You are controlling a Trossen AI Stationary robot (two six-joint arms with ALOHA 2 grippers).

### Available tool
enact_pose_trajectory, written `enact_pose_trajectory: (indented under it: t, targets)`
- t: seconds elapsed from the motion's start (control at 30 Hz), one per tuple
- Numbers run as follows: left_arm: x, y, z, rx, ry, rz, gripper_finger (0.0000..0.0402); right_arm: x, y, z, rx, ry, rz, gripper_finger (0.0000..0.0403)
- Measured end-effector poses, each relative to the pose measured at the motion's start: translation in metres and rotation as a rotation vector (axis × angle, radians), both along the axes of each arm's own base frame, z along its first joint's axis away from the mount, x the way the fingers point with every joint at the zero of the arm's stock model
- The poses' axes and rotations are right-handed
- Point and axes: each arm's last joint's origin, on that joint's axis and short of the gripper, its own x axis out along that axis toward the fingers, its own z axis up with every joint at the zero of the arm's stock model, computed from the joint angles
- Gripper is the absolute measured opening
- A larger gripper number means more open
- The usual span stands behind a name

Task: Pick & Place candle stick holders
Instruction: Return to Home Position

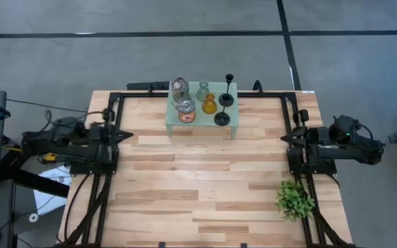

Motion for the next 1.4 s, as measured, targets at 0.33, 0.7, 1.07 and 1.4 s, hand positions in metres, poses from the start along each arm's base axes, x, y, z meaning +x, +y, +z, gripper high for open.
enact_pose_trajectory:
  t: [0.33,0.7,1.07,1.4]
  targets:
    - [0.016,-0.002,-0.012,-0.040,0.054,-0.004,0.0003,0.012,-0.001,-0.015,0.020,-0.009,-0.022,0.0000]
    - [0.043,-0.005,-0.060,-0.104,0.086,0.005,0.0003,0.045,-0.002,-0.082,0.099,0.053,-0.012,0.0000]
    - [0.059,-0.004,-0.101,-0.175,0.110,0.102,0.0004,0.052,-0.003,-0.114,0.156,0.157,-0.043,0.0000]
    - [0.068,-0.005,-0.129,-0.175,0.152,0.130,0.0005,0.053,-0.003,-0.116,0.107,0.171,-0.052,0.0000]
